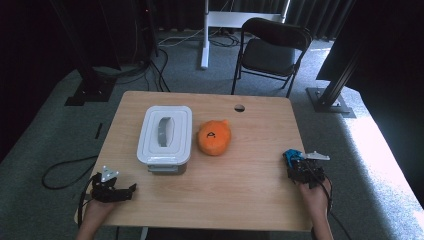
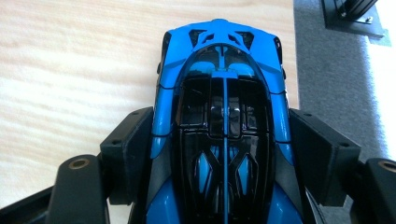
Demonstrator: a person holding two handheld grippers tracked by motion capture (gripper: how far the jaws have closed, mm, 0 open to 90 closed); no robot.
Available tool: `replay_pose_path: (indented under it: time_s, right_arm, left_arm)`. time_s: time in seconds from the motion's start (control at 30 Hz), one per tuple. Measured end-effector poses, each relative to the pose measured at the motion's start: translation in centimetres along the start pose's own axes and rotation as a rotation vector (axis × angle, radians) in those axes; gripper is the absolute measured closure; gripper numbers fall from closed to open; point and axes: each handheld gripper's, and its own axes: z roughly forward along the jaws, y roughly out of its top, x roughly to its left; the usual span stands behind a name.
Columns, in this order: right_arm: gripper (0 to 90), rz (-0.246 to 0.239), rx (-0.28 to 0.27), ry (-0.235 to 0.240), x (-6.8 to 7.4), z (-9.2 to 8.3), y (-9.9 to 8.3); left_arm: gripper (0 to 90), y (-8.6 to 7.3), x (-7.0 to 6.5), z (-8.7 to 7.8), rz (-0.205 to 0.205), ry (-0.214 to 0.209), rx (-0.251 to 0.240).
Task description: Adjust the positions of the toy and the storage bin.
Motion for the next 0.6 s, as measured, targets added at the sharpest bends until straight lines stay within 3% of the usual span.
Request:
replay_pose_path:
  time_s: [0.4,0.6]
  right_arm:
    - [26.6,0.017,0.040,0.012,-1.2,0.0,-2.6]
    - [26.4,0.057,0.030,0.046,-1.6,0.2,-3.4]
  left_arm:
    - [3.2,0.0,0.0,0.0,0.000,0.000,0.000]
    - [3.2,0.0,0.0,0.0,0.000,0.000,0.001]
